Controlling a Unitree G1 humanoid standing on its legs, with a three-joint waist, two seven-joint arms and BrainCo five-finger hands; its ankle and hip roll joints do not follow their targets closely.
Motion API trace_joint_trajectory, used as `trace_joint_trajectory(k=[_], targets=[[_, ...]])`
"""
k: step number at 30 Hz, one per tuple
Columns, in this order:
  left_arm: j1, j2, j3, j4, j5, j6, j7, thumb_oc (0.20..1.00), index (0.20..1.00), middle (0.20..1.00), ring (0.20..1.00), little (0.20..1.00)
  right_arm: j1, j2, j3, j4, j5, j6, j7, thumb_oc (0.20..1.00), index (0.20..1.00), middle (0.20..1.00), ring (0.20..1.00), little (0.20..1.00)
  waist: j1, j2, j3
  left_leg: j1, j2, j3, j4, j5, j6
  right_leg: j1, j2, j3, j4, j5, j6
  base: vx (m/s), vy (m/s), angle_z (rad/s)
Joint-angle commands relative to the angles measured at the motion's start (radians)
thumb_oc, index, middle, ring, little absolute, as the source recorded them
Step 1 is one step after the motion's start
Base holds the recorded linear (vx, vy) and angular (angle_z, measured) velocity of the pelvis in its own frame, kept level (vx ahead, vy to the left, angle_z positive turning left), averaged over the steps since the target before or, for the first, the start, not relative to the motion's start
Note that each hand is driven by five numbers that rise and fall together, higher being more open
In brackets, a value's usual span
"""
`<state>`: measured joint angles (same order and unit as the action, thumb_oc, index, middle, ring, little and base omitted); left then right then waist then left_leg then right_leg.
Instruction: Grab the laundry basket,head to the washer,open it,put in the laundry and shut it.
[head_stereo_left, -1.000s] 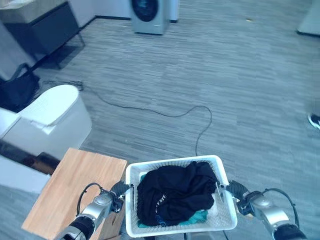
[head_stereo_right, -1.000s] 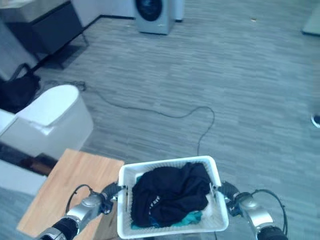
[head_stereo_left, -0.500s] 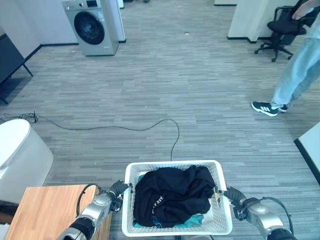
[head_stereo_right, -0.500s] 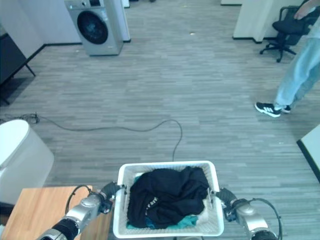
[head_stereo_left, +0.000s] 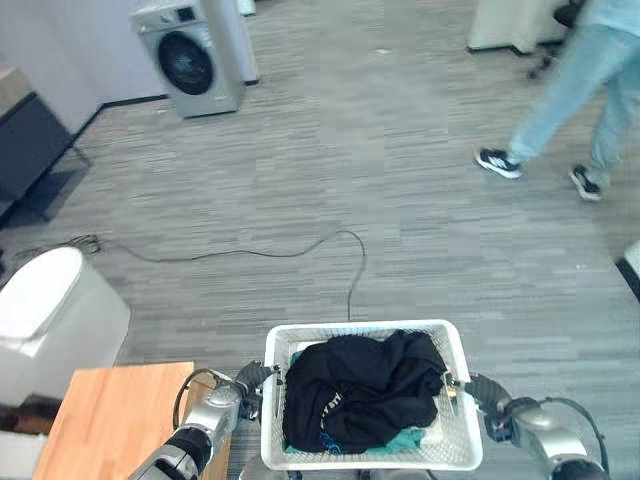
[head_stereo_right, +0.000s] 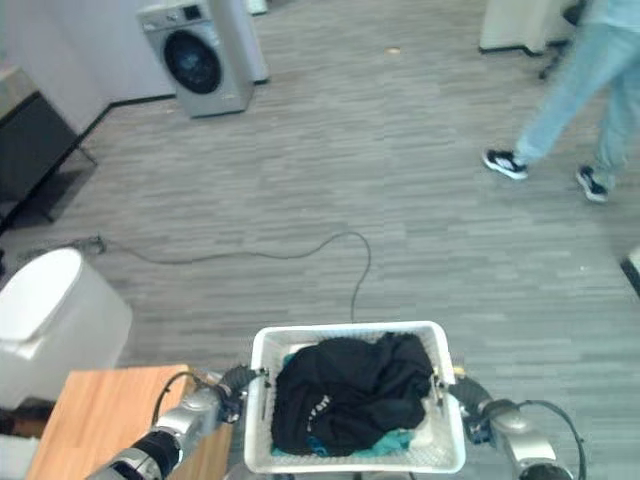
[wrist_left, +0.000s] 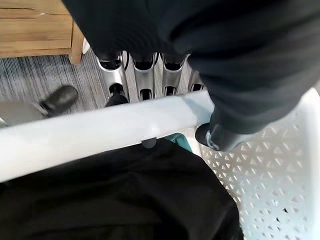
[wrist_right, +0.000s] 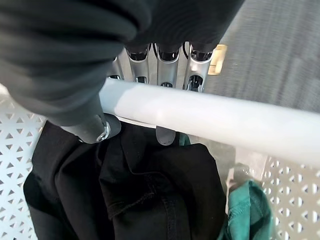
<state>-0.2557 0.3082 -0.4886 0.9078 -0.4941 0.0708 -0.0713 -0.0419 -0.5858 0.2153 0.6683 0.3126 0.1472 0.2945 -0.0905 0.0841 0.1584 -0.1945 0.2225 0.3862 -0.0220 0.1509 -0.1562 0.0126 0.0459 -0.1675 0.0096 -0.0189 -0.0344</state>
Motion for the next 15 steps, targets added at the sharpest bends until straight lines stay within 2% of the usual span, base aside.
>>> trace_joint_trajectory(k=[1,2,3,4,5,6,7,9,10,11,12,13,14,15], targets=[[0.002,0.007,0.065,-0.088,-0.049,-0.07,-0.056,0.2,0.2,0.2,0.2,0.2,0.061,0.023,0.01,-0.126,0.088,-0.036,0.135,0.2,0.2,0.2,0.2,0.2,0.008,-0.038,-0.036,-0.043,-0.077,-0.011,0.045,0.096,0.073,0.178,-0.125,0.102,0.033,-0.086,0.137,0.34,0.115,-0.4],[0.015,0.012,0.059,-0.108,-0.043,-0.069,-0.062,0.2,0.2,0.2,0.2,0.2,0.067,0.029,0.005,-0.131,0.082,-0.038,0.144,0.2,0.2,0.2,0.2,0.2,0.012,-0.045,-0.043,-0.043,-0.088,-0.007,0.066,0.068,0.089,0.183,-0.144,0.103,0.06,-0.092,0.142,0.47,0.185,-0.4],[0.042,0.031,0.063,-0.143,-0.021,-0.066,-0.07,0.2,0.2,0.2,0.2,0.2,0.072,0.031,-0.013,-0.137,0.07,-0.043,0.155,0.2,0.2,0.2,0.2,0.2,0.019,-0.075,-0.051,-0.028,-0.135,0.024,0.097,0.01,0.13,0.157,-0.198,0.108,0.184,0.016,0.175,0.47,0.187,-0.35],[0.042,0.032,0.063,-0.144,-0.021,-0.066,-0.07,0.2,0.2,0.2,0.2,0.2,0.072,0.031,-0.013,-0.138,0.07,-0.043,0.155,0.2,0.2,0.2,0.2,0.2,0.023,-0.073,-0.053,-0.03,-0.131,0.027,0.097,0.011,0.13,0.153,-0.196,0.112,0.182,0.02,0.175,0.45,0.217,-0.31],[0.053,0.041,0.07,-0.15,-0.014,-0.063,-0.069,0.2,0.2,0.2,0.2,0.2,0.076,0.033,-0.018,-0.137,0.062,-0.041,0.16,0.2,0.2,0.2,0.2,0.2,0.022,-0.083,-0.051,-0.008,-0.158,0.042,0.1,-0.017,0.153,0.128,-0.224,0.114,0.273,0.112,0.189,0.37,0.257,-0.1],[0.075,0.056,0.083,-0.189,-0.017,-0.06,-0.072,0.2,0.2,0.2,0.2,0.2,0.077,0.039,-0.022,-0.143,0.047,-0.039,0.165,0.2,0.2,0.2,0.2,0.2,0.022,-0.069,-0.028,0.05,-0.174,0.069,0.088,-0.049,0.185,0.036,-0.256,0.079,0.449,0.243,0.2,0.47,0.365,-0.1],[0.081,0.061,0.092,-0.204,-0.019,-0.059,-0.07,0.2,0.2,0.2,0.2,0.2,0.069,0.04,-0.019,-0.141,0.04,-0.041,0.164,0.2,0.2,0.2,0.2,0.2,0.018,-0.059,-0.007,0.084,-0.178,0.09,0.078,-0.062,0.199,-0.027,-0.276,0.05,0.533,0.27,0.21,0.33,0.295,-0.35],[0.094,0.064,0.099,-0.208,-0.013,-0.056,-0.074,0.2,0.2,0.2,0.2,0.2,0.066,0.041,-0.014,-0.135,0.026,-0.041,0.182,0.2,0.2,0.2,0.2,0.2,0.012,-0.05,0.006,0.105,-0.182,0.092,0.075,-0.08,0.205,-0.06,-0.273,0.033,0.573,0.256,0.212,0.21,0.127,-0.35],[0.089,0.066,0.098,-0.199,-0.006,-0.055,-0.073,0.2,0.2,0.2,0.2,0.2,0.055,0.042,-0.011,-0.126,0.025,-0.044,0.177,0.2,0.2,0.2,0.2,0.2,-0.003,-0.045,0.018,0.132,-0.187,0.065,0.067,-0.094,0.208,-0.12,-0.212,0.071,0.595,0.2,0.201,0.4,0.155,0.11],[0.077,0.069,0.108,-0.187,0.001,-0.057,-0.071,0.2,0.2,0.2,0.2,0.2,0.049,0.045,-0.009,-0.117,0.029,-0.036,0.185,0.2,0.2,0.2,0.2,0.2,-0.017,-0.052,0.028,0.169,-0.2,0.056,0.051,-0.112,0.206,-0.185,-0.18,0.045,0.562,0.152,0.194,0.55,0.16,0.15],[0.066,0.075,0.113,-0.177,0.008,-0.06,-0.064,0.2,0.2,0.2,0.2,0.2,0.046,0.051,0.001,-0.122,0.036,-0.033,0.183,0.2,0.2,0.2,0.2,0.2,-0.023,-0.058,0.034,0.223,-0.214,0.057,0.034,-0.147,0.195,-0.226,-0.217,-0.039,0.481,0.105,0.2,0.52,0.08,-0.04],[0.062,0.072,0.113,-0.172,0.008,-0.062,-0.063,0.2,0.2,0.2,0.2,0.2,0.045,0.051,0.006,-0.119,0.04,-0.033,0.184,0.2,0.2,0.2,0.2,0.2,-0.034,-0.063,0.037,0.234,-0.212,0.053,0.031,-0.148,0.188,-0.236,-0.205,-0.07,0.401,0.088,0.176,0.36,0.01,-0.02],[0.062,0.072,0.113,-0.172,0.008,-0.062,-0.063,0.2,0.2,0.2,0.2,0.2,0.045,0.051,0.006,-0.119,0.04,-0.034,0.184,0.2,0.2,0.2,0.2,0.2,-0.036,-0.062,0.038,0.235,-0.21,0.051,0.031,-0.148,0.187,-0.232,-0.204,-0.073,0.399,0.088,0.176,0.27,-0.087,0.05],[0.054,0.066,0.115,-0.163,0.008,-0.068,-0.056,0.2,0.2,0.2,0.2,0.2,0.042,0.047,0.008,-0.116,0.047,-0.038,0.182,0.2,0.2,0.2,0.2,0.2,-0.048,-0.072,0.039,0.252,-0.216,0.031,0.029,-0.164,0.177,-0.257,-0.175,-0.048,0.319,0.081,0.173,0.46,-0.141,0.19]])
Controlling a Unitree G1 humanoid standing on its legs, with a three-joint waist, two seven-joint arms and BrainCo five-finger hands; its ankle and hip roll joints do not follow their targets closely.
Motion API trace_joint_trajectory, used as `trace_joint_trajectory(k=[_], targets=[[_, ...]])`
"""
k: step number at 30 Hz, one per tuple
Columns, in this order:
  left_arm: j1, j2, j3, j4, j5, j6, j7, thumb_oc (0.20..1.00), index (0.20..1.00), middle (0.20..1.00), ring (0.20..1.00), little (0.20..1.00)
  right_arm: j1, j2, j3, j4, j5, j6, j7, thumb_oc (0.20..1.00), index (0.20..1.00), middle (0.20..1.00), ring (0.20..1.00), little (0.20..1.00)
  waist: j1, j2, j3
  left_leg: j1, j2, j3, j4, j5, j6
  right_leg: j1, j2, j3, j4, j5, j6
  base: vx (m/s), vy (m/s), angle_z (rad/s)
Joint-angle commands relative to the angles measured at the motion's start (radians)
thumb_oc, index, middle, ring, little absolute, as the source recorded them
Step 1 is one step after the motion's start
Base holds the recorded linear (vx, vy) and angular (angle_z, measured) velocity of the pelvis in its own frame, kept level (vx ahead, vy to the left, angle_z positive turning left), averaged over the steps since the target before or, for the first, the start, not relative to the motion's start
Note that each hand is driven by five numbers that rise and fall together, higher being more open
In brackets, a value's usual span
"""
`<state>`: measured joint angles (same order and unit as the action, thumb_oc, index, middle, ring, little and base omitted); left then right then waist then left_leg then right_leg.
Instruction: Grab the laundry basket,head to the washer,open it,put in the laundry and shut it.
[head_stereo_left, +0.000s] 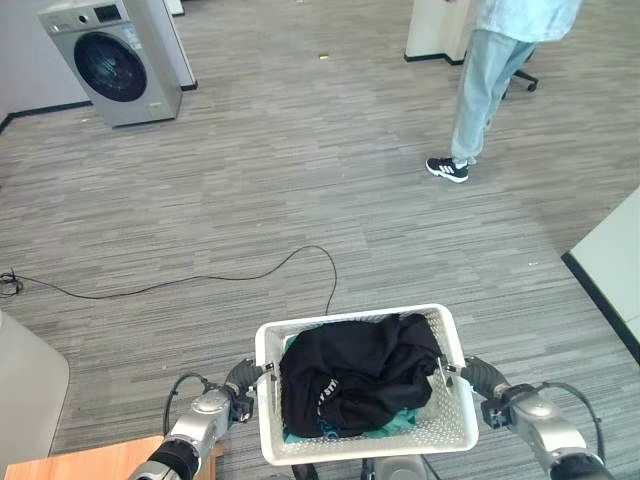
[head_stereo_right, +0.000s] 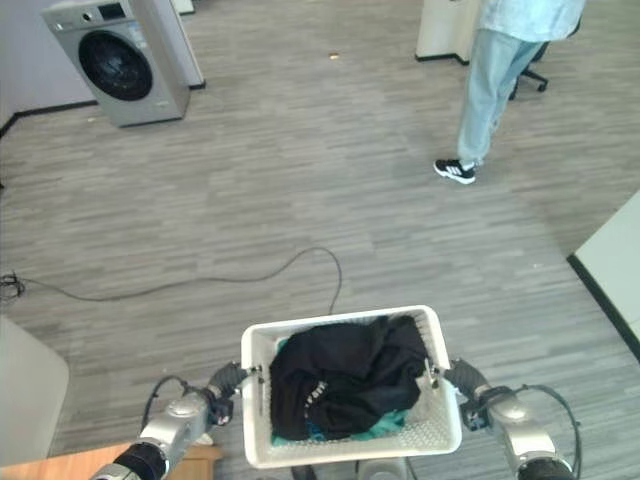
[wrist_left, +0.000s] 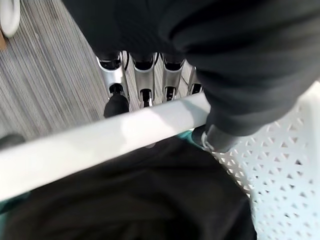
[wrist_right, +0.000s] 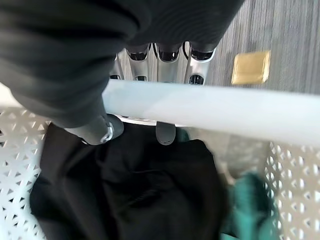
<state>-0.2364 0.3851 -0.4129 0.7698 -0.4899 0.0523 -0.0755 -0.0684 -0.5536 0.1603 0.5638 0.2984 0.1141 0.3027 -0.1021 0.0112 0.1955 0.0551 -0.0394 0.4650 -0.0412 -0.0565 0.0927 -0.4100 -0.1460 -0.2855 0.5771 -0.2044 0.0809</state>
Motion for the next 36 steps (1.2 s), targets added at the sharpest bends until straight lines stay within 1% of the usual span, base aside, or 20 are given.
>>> trace_joint_trajectory(k=[1,4,7,9,10,12,14,18,19,21,23,25,26,27,28,29,30,32,35,36], targets=[[0.01,-0.02,0.032,-0.006,0.008,-0.059,-0.047,0.2,0.2,0.2,0.2,0.2,0.071,0.014,0.062,-0.018,0.085,-0.004,0.165,0.2,0.2,0.2,0.2,0.2,-0.056,-0.024,0.002,0.04,0.037,-0.082,0.049,0.014,-0.092,0.156,0.041,0.131,-0.419,0.299,0.067,0.46,-0.139,0.34],[-0.025,-0.046,0.033,0.05,0.015,-0.074,-0.034,0.2,0.2,0.2,0.2,0.2,0.071,0.018,0.064,-0.003,0.096,-0.002,0.165,0.2,0.2,0.2,0.2,0.2,-0.077,-0.041,-0.004,0.089,0.049,-0.115,0.042,0.0,-0.125,0.078,-0.006,0.169,-0.55,0.4,0.1,0.46,-0.192,0.74],[-0.031,-0.058,0.033,0.069,0.019,-0.082,-0.031,0.2,0.2,0.2,0.2,0.2,0.082,0.012,0.062,-0.014,0.085,0.003,0.18,0.2,0.2,0.2,0.2,0.2,-0.095,-0.043,-0.003,0.135,0.06,-0.151,0.045,-0.007,-0.138,0.054,-0.02,0.192,-0.516,0.425,0.112,0.45,-0.247,0.58],[-0.02,-0.061,0.027,0.088,0.012,-0.071,-0.036,0.2,0.2,0.2,0.2,0.2,0.095,0.008,0.05,-0.016,0.101,0.006,0.17,0.2,0.2,0.2,0.2,0.2,-0.094,-0.047,-0.019,0.146,0.083,-0.174,0.14,0.019,-0.166,0.093,0.0,0.177,-0.484,0.413,0.084,0.51,-0.487,0.47],[-0.026,-0.075,0.005,0.089,0.003,-0.054,-0.045,0.2,0.2,0.2,0.2,0.2,0.088,-0.025,0.046,-0.029,0.112,0.001,0.151,0.2,0.2,0.2,0.2,0.2,-0.089,-0.048,-0.007,-0.009,0.195,-0.198,0.54,0.225,-0.223,0.186,0.038,0.155,-0.473,0.348,-0.001,0.66,-0.807,0.28],[-0.029,-0.083,-0.011,0.106,0.002,-0.048,-0.048,0.2,0.2,0.2,0.2,0.2,0.094,-0.041,0.043,-0.024,0.135,0.001,0.144,0.2,0.2,0.2,0.2,0.2,-0.071,-0.071,0.002,-0.09,0.265,-0.146,0.741,0.256,-0.231,0.259,0.052,0.131,-0.493,0.295,-0.056,0.46,-0.574,0.45],[-0.032,-0.087,-0.022,0.119,-0.003,-0.044,-0.046,0.2,0.2,0.2,0.2,0.2,0.102,-0.052,0.037,-0.003,0.134,0.006,0.133,0.2,0.2,0.2,0.2,0.2,-0.042,-0.084,0.009,-0.206,0.228,-0.143,0.77,0.235,-0.236,0.327,0.038,0.125,-0.511,0.275,-0.06,0.43,-0.261,0.17],[-0.04,-0.099,-0.025,0.138,0.015,-0.056,-0.046,0.2,0.2,0.2,0.2,0.2,0.103,-0.046,0.021,0.029,0.158,-0.003,0.122,0.2,0.2,0.2,0.2,0.2,-0.02,-0.028,0.001,-0.317,0.229,-0.033,0.355,0.252,-0.217,0.439,0.047,0.124,-0.556,0.225,-0.014,0.5,-0.044,0.18],[-0.04,-0.099,-0.025,0.138,0.015,-0.057,-0.046,0.2,0.2,0.2,0.2,0.2,0.103,-0.046,0.021,0.029,0.158,-0.004,0.123,0.2,0.2,0.2,0.2,0.2,-0.02,-0.031,0.002,-0.31,0.223,-0.031,0.345,0.257,-0.216,0.441,0.043,0.124,-0.555,0.224,-0.013,0.41,0.096,0.26],[-0.03,-0.11,-0.014,0.155,0.021,-0.065,-0.048,0.2,0.2,0.2,0.2,0.2,0.091,-0.047,0.044,0.047,0.138,-0.022,0.138,0.2,0.2,0.2,0.2,0.2,0.012,0.013,-0.007,-0.331,0.214,-0.124,-0.002,0.351,-0.224,0.534,0.023,0.145,-0.576,0.188,0.022,0.8,0.207,-0.09],[-0.02,-0.117,-0.002,0.149,0.012,-0.069,-0.05,0.2,0.2,0.2,0.2,0.2,0.063,-0.056,0.061,0.061,0.127,-0.019,0.151,0.2,0.2,0.2,0.2,0.2,0.032,0.038,-0.021,-0.343,0.213,-0.175,-0.002,0.39,-0.251,0.598,-0.003,0.172,-0.606,0.179,0.04,0.94,0.255,-0.58],[0.001,-0.117,0.004,0.14,0.004,-0.072,-0.048,0.2,0.2,0.2,0.2,0.2,0.064,-0.044,0.076,0.062,0.118,-0.007,0.152,0.2,0.2,0.2,0.2,0.2,0.042,0.047,-0.054,-0.306,0.191,-0.179,0.008,0.355,-0.213,0.635,-0.034,0.204,-0.594,0.139,0.061,0.79,0.21,-0.82],[0.009,-0.106,-0.024,0.116,0.047,-0.071,-0.058,0.2,0.2,0.2,0.2,0.2,0.081,-0.012,0.064,0.049,0.148,-0.003,0.169,0.2,0.2,0.2,0.2,0.2,0.055,0.008,-0.078,-0.308,0.133,-0.165,0.094,0.268,-0.156,0.632,-0.089,0.216,-0.431,0.194,0.07,0.51,0.097,-0.93],[0.009,-0.105,-0.024,0.115,0.047,-0.071,-0.058,0.2,0.2,0.2,0.2,0.2,0.081,-0.011,0.064,0.049,0.148,-0.003,0.169,0.2,0.2,0.2,0.2,0.2,0.059,0.01,-0.08,-0.311,0.136,-0.162,0.095,0.268,-0.156,0.627,-0.088,0.221,-0.431,0.196,0.07,0.8,0.238,-0.7],[0.015,-0.088,-0.022,0.056,0.056,-0.064,-0.067,0.2,0.2,0.2,0.2,0.2,0.072,0.016,0.072,0.047,0.165,0.0,0.176,0.2,0.2,0.2,0.2,0.2,0.071,-0.012,-0.069,-0.257,0.102,-0.108,0.113,0.197,-0.103,0.518,-0.127,0.222,-0.167,0.376,0.071,0.44,0.224,-0.63],[0.019,-0.082,-0.017,0.026,0.055,-0.061,-0.064,0.2,0.2,0.2,0.2,0.2,0.072,0.024,0.077,0.044,0.153,0.001,0.181,0.2,0.2,0.2,0.2,0.2,0.072,-0.009,-0.056,-0.215,0.086,-0.091,0.105,0.179,-0.082,0.456,-0.138,0.202,-0.073,0.45,0.078,0.44,0.224,-0.88],[0.019,-0.082,-0.016,0.025,0.055,-0.061,-0.064,0.2,0.2,0.2,0.2,0.2,0.072,0.023,0.077,0.044,0.153,0.001,0.181,0.2,0.2,0.2,0.2,0.2,0.077,-0.006,-0.059,-0.217,0.091,-0.087,0.104,0.18,-0.082,0.45,-0.134,0.207,-0.075,0.454,0.077,0.44,0.139,-0.91],[0.03,-0.056,-0.008,-0.006,0.072,-0.06,-0.054,0.2,0.2,0.2,0.2,0.2,0.087,0.021,0.074,0.014,0.134,0.008,0.201,0.2,0.2,0.2,0.2,0.2,0.023,0.025,-0.008,-0.105,0.074,-0.147,0.064,0.144,-0.054,0.245,0.032,0.263,0.134,0.37,0.063,0.55,0.101,-0.51],[0.004,-0.047,0.006,0.024,0.082,-0.058,-0.06,0.2,0.2,0.2,0.2,0.2,0.095,0.024,0.068,0.016,0.141,0.008,0.2,0.2,0.2,0.2,0.2,0.2,0.008,0.008,0.004,-0.006,0.045,-0.149,0.018,0.1,-0.069,0.16,-0.048,0.087,-0.046,0.301,0.069,0.47,-0.004,0.41],[-0.007,-0.044,0.005,0.036,0.078,-0.06,-0.061,0.2,0.2,0.2,0.2,0.2,0.098,0.022,0.065,0.025,0.14,0.008,0.202,0.2,0.2,0.2,0.2,0.2,-0.005,0.002,0.006,0.017,0.042,-0.154,0.006,0.102,-0.079,0.143,-0.02,0.056,-0.16,0.296,0.054,0.73,-0.18,0.76]])
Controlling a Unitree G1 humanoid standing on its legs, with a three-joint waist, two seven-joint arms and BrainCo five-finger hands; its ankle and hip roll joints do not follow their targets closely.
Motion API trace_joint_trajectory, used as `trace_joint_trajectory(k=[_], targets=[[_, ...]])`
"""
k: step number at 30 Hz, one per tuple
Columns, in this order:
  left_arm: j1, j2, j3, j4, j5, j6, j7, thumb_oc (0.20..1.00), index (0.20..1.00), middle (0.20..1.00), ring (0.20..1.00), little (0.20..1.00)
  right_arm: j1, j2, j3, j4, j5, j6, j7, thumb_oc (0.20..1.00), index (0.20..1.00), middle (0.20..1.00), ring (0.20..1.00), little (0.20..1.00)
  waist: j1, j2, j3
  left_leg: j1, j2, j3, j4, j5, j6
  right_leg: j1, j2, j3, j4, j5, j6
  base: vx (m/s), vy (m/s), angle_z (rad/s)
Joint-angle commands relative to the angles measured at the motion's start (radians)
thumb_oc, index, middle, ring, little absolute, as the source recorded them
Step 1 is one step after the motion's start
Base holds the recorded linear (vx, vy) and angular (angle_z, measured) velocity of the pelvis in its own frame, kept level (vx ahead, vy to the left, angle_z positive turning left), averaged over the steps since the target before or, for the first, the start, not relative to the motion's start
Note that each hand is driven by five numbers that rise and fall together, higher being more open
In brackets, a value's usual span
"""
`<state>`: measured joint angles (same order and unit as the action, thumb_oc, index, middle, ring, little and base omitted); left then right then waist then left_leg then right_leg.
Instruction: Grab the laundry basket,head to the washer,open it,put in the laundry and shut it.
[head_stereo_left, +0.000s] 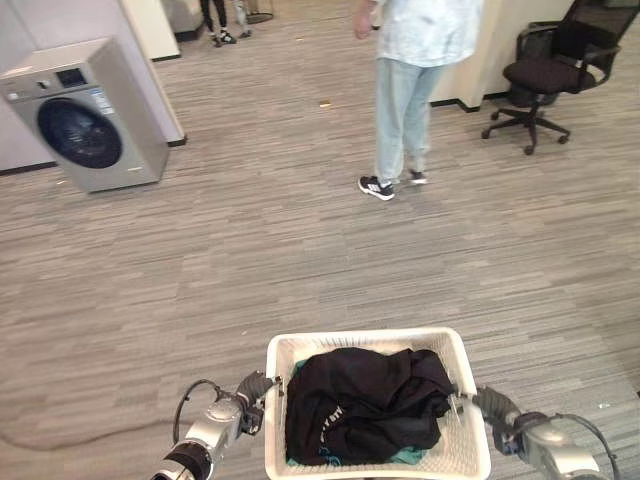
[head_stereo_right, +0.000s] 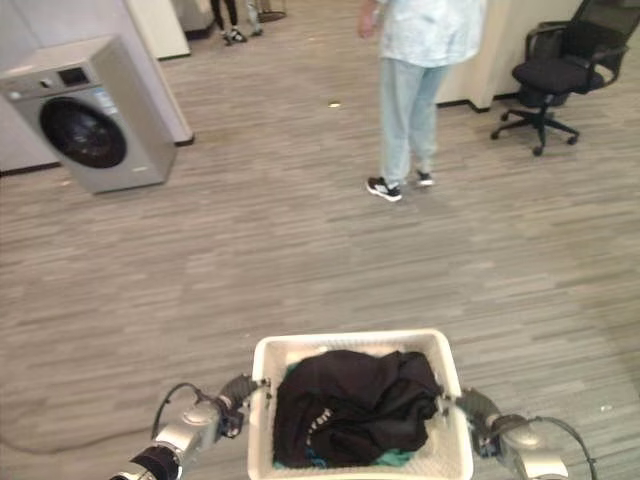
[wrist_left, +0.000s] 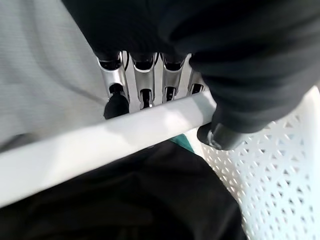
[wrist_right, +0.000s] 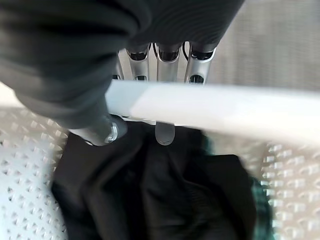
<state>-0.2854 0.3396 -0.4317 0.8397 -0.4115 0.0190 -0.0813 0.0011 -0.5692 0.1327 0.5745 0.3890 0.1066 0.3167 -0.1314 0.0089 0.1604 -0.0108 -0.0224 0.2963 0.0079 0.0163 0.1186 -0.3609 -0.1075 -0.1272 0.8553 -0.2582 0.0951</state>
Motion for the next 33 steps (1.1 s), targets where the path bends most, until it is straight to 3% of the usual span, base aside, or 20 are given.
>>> trace_joint_trajectory(k=[1,2,3,6,7,8,10,11,12,13,14,16,19,22,24,26,27,29,32,33], targets=[[0.034,-0.001,0.024,-0.025,0.003,-0.034,-0.052,0.2,0.2,0.2,0.2,0.2,0.04,0.035,0.081,0.01,0.048,0.014,0.193,0.2,0.2,0.2,0.2,0.2,0.013,-0.005,0.04,0.117,0.015,-0.005,-0.053,0.021,-0.121,0.072,-0.026,-0.098,-0.564,0.36,0.046,0.38,-0.161,0.52],[0.033,-0.001,0.024,-0.024,0.003,-0.034,-0.052,0.2,0.2,0.2,0.2,0.2,0.041,0.035,0.081,0.01,0.048,0.015,0.193,0.2,0.2,0.2,0.2,0.2,0.013,-0.003,0.038,0.116,0.018,-0.005,-0.054,0.023,-0.122,0.076,-0.022,-0.101,-0.577,0.368,0.045,0.62,-0.213,0.61],[0.01,-0.01,0.022,0.008,0.007,-0.043,-0.062,0.2,0.2,0.2,0.2,0.2,0.043,0.027,0.075,0.016,0.047,0.009,0.192,0.2,0.2,0.2,0.2,0.2,0.003,-0.021,0.035,0.166,0.014,-0.021,-0.07,0.003,-0.145,0.066,-0.032,-0.132,-0.776,0.422,0.072,0.39,-0.13,0.51],[-0.014,-0.025,0.014,0.032,0.01,-0.054,-0.055,0.2,0.2,0.2,0.2,0.2,0.049,0.0,0.075,0.009,0.015,0.011,0.219,0.2,0.2,0.2,0.2,0.2,-0.009,-0.029,0.037,0.207,0.03,-0.055,-0.052,-0.024,-0.165,0.051,-0.039,-0.093,-0.795,0.445,0.085,0.57,-0.272,0.71],[-0.009,-0.043,-0.004,0.052,-0.001,-0.049,-0.074,0.2,0.2,0.2,0.2,0.2,0.071,-0.002,0.058,0.047,0.046,0.01,0.198,0.2,0.2,0.2,0.2,0.2,-0.018,-0.033,0.035,0.197,0.073,-0.085,0.091,0.014,-0.197,0.092,-0.001,-0.047,-0.748,0.426,0.047,0.3,-0.219,1.17],[-0.009,-0.043,-0.004,0.052,-0.001,-0.049,-0.074,0.2,0.2,0.2,0.2,0.2,0.07,-0.002,0.058,0.047,0.046,0.01,0.198,0.2,0.2,0.2,0.2,0.2,-0.021,-0.035,0.032,0.192,0.071,-0.087,0.092,0.016,-0.196,0.09,-0.003,-0.048,-0.75,0.428,0.047,0.44,-0.365,1.45],[-0.011,-0.037,-0.015,0.033,-0.008,-0.042,-0.06,0.2,0.2,0.2,0.2,0.2,0.083,-0.018,0.051,0.048,0.064,0.009,0.182,0.2,0.2,0.2,0.2,0.2,-0.013,-0.052,0.048,0.05,0.13,-0.099,0.408,0.131,-0.228,0.158,0.013,-0.066,-0.75,0.374,-0.015,0.34,-0.473,0.73],[-0.028,-0.036,-0.031,0.019,-0.014,-0.026,-0.071,0.2,0.2,0.2,0.2,0.2,0.085,-0.037,0.041,0.049,0.069,0.013,0.178,0.2,0.2,0.2,0.2,0.2,0.01,-0.076,0.069,-0.067,0.192,-0.062,0.667,0.185,-0.249,0.23,0.025,-0.097,-0.765,0.325,-0.068,0.31,-0.488,0.3],[-0.029,-0.036,-0.031,0.019,-0.015,-0.026,-0.071,0.2,0.2,0.2,0.2,0.2,0.084,-0.037,0.041,0.049,0.069,0.014,0.178,0.2,0.2,0.2,0.2,0.2,0.009,-0.078,0.067,-0.071,0.19,-0.063,0.667,0.187,-0.247,0.227,0.022,-0.098,-0.766,0.327,-0.068,0.47,-0.534,0.35],[-0.052,-0.035,-0.061,0.025,-0.014,-0.024,-0.072,0.2,0.2,0.2,0.2,0.2,0.102,-0.057,0.023,0.055,0.079,0.024,0.174,0.2,0.2,0.2,0.2,0.2,0.034,-0.096,0.082,-0.167,0.229,-0.003,0.758,0.195,-0.274,0.309,0.027,-0.131,-0.794,0.287,-0.08,0.24,-0.204,0.24],[-0.053,-0.035,-0.062,0.025,-0.014,-0.024,-0.072,0.2,0.2,0.2,0.2,0.2,0.102,-0.057,0.022,0.055,0.079,0.024,0.174,0.2,0.2,0.2,0.2,0.2,0.034,-0.098,0.081,-0.168,0.225,-0.001,0.754,0.199,-0.272,0.308,0.024,-0.131,-0.796,0.289,-0.079,0.54,-0.261,0.27],[-0.095,-0.052,-0.098,0.052,-0.005,-0.024,-0.08,0.2,0.2,0.2,0.2,0.2,0.137,-0.077,-0.015,0.083,0.085,0.029,0.169,0.2,0.2,0.2,0.2,0.2,0.057,-0.08,0.084,-0.273,0.235,0.07,0.559,0.212,-0.278,0.393,0.027,-0.148,-0.83,0.266,-0.06,0.53,-0.053,0.27],[-0.105,-0.052,-0.097,0.063,0.018,-0.029,-0.081,0.2,0.2,0.2,0.2,0.2,0.163,-0.078,-0.03,0.085,0.078,0.019,0.17,0.2,0.2,0.2,0.2,0.2,0.068,-0.057,0.077,-0.286,0.22,0.082,0.338,0.266,-0.28,0.414,0.031,-0.145,-0.843,0.252,-0.039,0.41,0.059,0.2],[-0.089,-0.05,-0.083,0.048,0.04,-0.033,-0.093,0.2,0.2,0.2,0.2,0.2,0.17,-0.086,-0.02,0.098,0.058,-0.002,0.192,0.2,0.2,0.2,0.2,0.2,0.111,-0.011,0.069,-0.286,0.211,0.053,-0.067,0.313,-0.273,0.499,-0.001,-0.169,-0.858,0.227,0.01,0.57,0.128,-0.22],[-0.077,-0.044,-0.075,0.025,0.031,-0.032,-0.099,0.2,0.2,0.2,0.2,0.2,0.162,-0.093,-0.018,0.108,0.056,0.0,0.195,0.2,0.2,0.2,0.2,0.2,0.118,-0.005,0.061,-0.297,0.214,0.05,-0.081,0.32,-0.278,0.533,-0.013,-0.172,-0.861,0.216,0.019,0.68,0.101,-0.07],[-0.017,-0.026,-0.04,0.016,0.009,-0.032,-0.105,0.2,0.2,0.2,0.2,0.2,0.136,-0.065,0.004,0.124,0.074,0.01,0.207,0.2,0.2,0.2,0.2,0.2,0.138,0.01,0.03,-0.245,0.191,0.044,-0.049,0.315,-0.239,0.609,-0.024,-0.137,-0.83,0.155,0.032,0.94,0.085,-0.2],[-0.006,-0.018,-0.032,0.023,0.024,-0.034,-0.102,0.2,0.2,0.2,0.2,0.2,0.133,-0.046,0.006,0.138,0.083,0.003,0.202,0.2,0.2,0.2,0.2,0.2,0.148,-0.005,0.02,-0.253,0.163,0.049,-0.003,0.28,-0.215,0.624,-0.054,-0.134,-0.796,0.159,0.04,0.7,0.069,-0.29],[0.0,-0.006,-0.031,0.028,0.04,-0.035,-0.104,0.2,0.2,0.2,0.2,0.2,0.13,-0.03,0.007,0.153,0.088,-0.005,0.2,0.2,0.2,0.2,0.2,0.2,0.156,-0.021,0.009,-0.254,0.135,0.06,0.024,0.244,-0.189,0.625,-0.089,-0.134,-0.751,0.205,0.055,0.44,0.079,-0.26],[0.021,0.026,-0.022,0.011,0.056,-0.034,-0.109,0.2,0.2,0.2,0.2,0.2,0.129,-0.007,0.02,0.134,0.073,-0.008,0.219,0.2,0.2,0.2,0.2,0.2,0.167,-0.059,0.001,-0.2,0.045,0.102,0.057,0.141,-0.113,0.539,-0.186,-0.075,-0.498,0.479,0.106,0.6,0.235,-0.15],[0.033,0.042,0.003,-0.02,0.04,-0.037,-0.085,0.2,0.2,0.2,0.2,0.2,0.104,-0.015,0.043,0.089,0.06,-0.012,0.226,0.2,0.2,0.2,0.2,0.2,0.154,-0.018,0.039,-0.113,0.039,0.1,0.052,0.104,-0.077,0.369,-0.166,-0.024,-0.263,0.546,0.1,0.95,0.291,-0.05]])
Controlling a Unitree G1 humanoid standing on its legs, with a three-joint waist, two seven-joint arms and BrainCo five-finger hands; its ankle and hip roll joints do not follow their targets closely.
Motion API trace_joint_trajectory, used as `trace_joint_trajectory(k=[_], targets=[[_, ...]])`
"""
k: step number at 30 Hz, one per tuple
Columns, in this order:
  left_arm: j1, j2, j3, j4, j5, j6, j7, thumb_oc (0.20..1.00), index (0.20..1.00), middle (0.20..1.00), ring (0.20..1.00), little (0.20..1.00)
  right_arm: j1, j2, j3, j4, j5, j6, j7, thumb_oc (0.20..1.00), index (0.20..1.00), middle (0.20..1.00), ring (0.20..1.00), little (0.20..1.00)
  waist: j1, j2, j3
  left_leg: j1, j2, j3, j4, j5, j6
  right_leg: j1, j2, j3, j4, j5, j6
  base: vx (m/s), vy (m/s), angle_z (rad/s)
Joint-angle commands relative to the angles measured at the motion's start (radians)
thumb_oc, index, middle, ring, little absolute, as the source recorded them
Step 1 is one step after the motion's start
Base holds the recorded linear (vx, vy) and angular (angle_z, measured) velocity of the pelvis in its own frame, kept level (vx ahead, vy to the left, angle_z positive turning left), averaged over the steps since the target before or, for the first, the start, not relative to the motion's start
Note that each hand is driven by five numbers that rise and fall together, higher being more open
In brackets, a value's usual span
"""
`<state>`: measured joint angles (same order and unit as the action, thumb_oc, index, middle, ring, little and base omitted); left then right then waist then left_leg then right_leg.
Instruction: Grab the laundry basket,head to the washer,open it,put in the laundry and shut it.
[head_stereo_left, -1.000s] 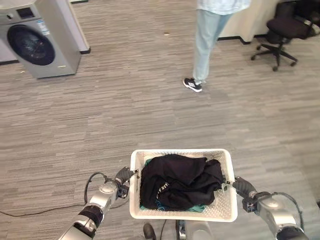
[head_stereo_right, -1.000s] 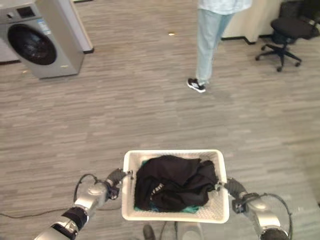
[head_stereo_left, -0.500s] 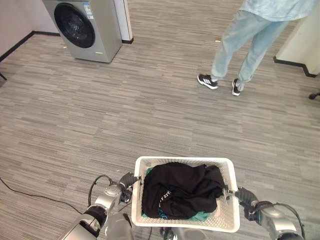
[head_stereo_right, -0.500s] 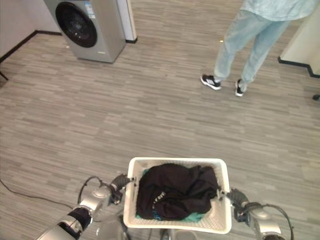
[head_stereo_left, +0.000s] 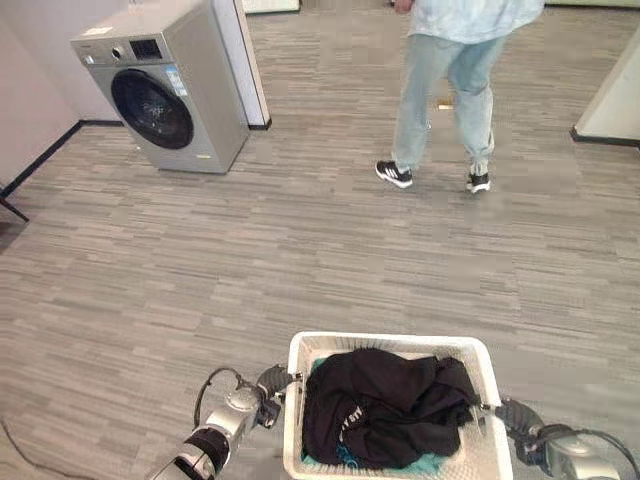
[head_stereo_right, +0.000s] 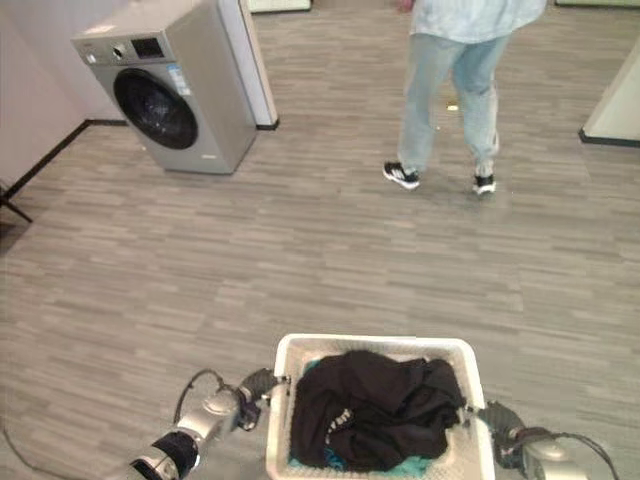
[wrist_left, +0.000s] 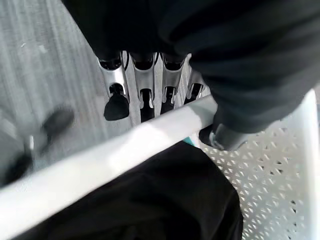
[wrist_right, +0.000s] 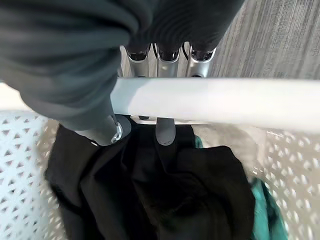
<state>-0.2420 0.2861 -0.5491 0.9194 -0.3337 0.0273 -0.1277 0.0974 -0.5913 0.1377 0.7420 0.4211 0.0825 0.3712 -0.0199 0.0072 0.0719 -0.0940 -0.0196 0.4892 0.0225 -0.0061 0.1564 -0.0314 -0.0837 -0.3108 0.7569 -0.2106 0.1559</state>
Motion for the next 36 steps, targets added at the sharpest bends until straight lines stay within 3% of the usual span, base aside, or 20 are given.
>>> trace_joint_trajectory(k=[1,2,3,4,5,6,11,26,27,36], targets=[[-0.02,0.09,0.127,-0.073,-0.054,-0.05,-0.043,0.2,0.2,0.2,0.2,0.2,-0.002,0.003,0.046,-0.076,0.035,0.013,0.172,0.2,0.2,0.2,0.2,0.2,0.013,0.001,0.158,0.045,0.035,-0.115,0.017,0.129,-0.125,-0.126,-0.122,0.151,-0.205,0.392,0.014,0.99,0.146,0.58],[-0.028,0.086,0.127,-0.062,-0.057,-0.053,-0.041,0.2,0.2,0.2,0.2,0.2,-0.006,-0.001,0.06,-0.098,0.029,0.011,0.171,0.2,0.2,0.2,0.2,0.2,-0.008,-0.006,0.165,0.089,0.028,-0.122,-0.005,0.115,-0.155,-0.119,-0.163,0.061,-0.407,0.353,0.012,0.51,-0.052,0.87],[-0.028,0.086,0.127,-0.062,-0.057,-0.053,-0.041,0.2,0.2,0.2,0.2,0.2,-0.006,-0.001,0.06,-0.098,0.029,0.011,0.171,0.2,0.2,0.2,0.2,0.2,-0.012,-0.004,0.168,0.091,0.029,-0.126,-0.004,0.115,-0.156,-0.112,-0.162,0.056,-0.412,0.354,0.012,0.51,-0.23,0.88],[-0.148,0.137,0.105,-0.164,-0.114,-0.123,0.003,0.2,0.2,0.2,0.2,0.2,-0.049,-0.147,0.114,-0.131,-0.038,0.032,0.312,0.2,0.2,0.2,0.2,0.2,-0.032,-0.027,0.161,0.084,0.046,-0.159,0.016,0.113,-0.189,-0.09,-0.113,0.108,-0.623,0.299,0.011,0.28,-0.167,0.71],[-0.149,0.136,0.107,-0.165,-0.115,-0.122,0.004,0.2,0.2,0.2,0.2,0.2,-0.053,-0.148,0.114,-0.131,-0.038,0.033,0.314,0.2,0.2,0.2,0.2,0.2,-0.034,-0.026,0.164,0.083,0.048,-0.16,0.018,0.114,-0.189,-0.088,-0.111,0.107,-0.628,0.303,0.01,0.31,-0.205,0.74],[-0.102,0.104,0.074,-0.083,-0.093,-0.019,-0.047,0.2,0.2,0.2,0.2,0.2,-0.005,-0.06,0.039,-0.078,0.01,0.037,0.18,0.2,0.2,0.2,0.2,0.2,-0.026,-0.026,0.173,0.077,0.051,-0.18,0.061,0.11,-0.183,-0.077,-0.108,0.138,-0.596,0.293,-0.004,0.04,-0.079,0.95],[-0.027,0.088,0.108,-0.022,-0.049,-0.054,-0.045,0.2,0.2,0.2,0.2,0.2,0.047,-0.022,0.037,-0.121,0.022,0.016,0.18,0.2,0.2,0.2,0.2,0.2,0.014,-0.052,0.147,0.014,0.05,-0.217,0.058,0.153,-0.225,0.041,-0.089,0.046,-0.78,0.293,-0.012,0.08,-0.172,0.45],[-0.023,0.066,0.085,0.051,-0.048,-0.053,-0.043,0.2,0.2,0.2,0.2,0.2,0.073,-0.016,0.064,-0.145,0.029,0.027,0.196,0.2,0.2,0.2,0.2,0.2,0.025,-0.056,0.129,0.04,0.043,-0.264,-0.003,0.163,-0.225,0.089,-0.07,0.004,-0.799,0.273,-0.021,0.01,-0.046,0.01],[0.013,-0.036,0.18,0.256,-0.121,-0.074,-0.025,0.2,0.2,0.2,0.2,0.2,-0.114,0.23,0.063,0.482,0.141,-0.002,0.072,0.2,0.2,0.2,0.2,0.2,-0.008,-0.01,-0.007,0.089,0.077,-0.289,-0.046,0.1,-0.222,0.064,-0.007,0.074,-0.797,0.274,-0.046,0.0,-0.015,0.04],[0.023,-0.036,0.165,0.301,-0.052,-0.077,-0.031,0.2,0.2,0.2,0.2,0.2,-0.087,0.24,0.104,0.429,0.108,0.002,0.102,0.2,0.2,0.2,0.2,0.2,-0.022,-0.009,-0.029,0.148,0.067,-0.279,-0.096,0.094,-0.209,0.078,-0.002,0.102,-0.785,0.26,-0.047,0.06,0.024,-0.12]])
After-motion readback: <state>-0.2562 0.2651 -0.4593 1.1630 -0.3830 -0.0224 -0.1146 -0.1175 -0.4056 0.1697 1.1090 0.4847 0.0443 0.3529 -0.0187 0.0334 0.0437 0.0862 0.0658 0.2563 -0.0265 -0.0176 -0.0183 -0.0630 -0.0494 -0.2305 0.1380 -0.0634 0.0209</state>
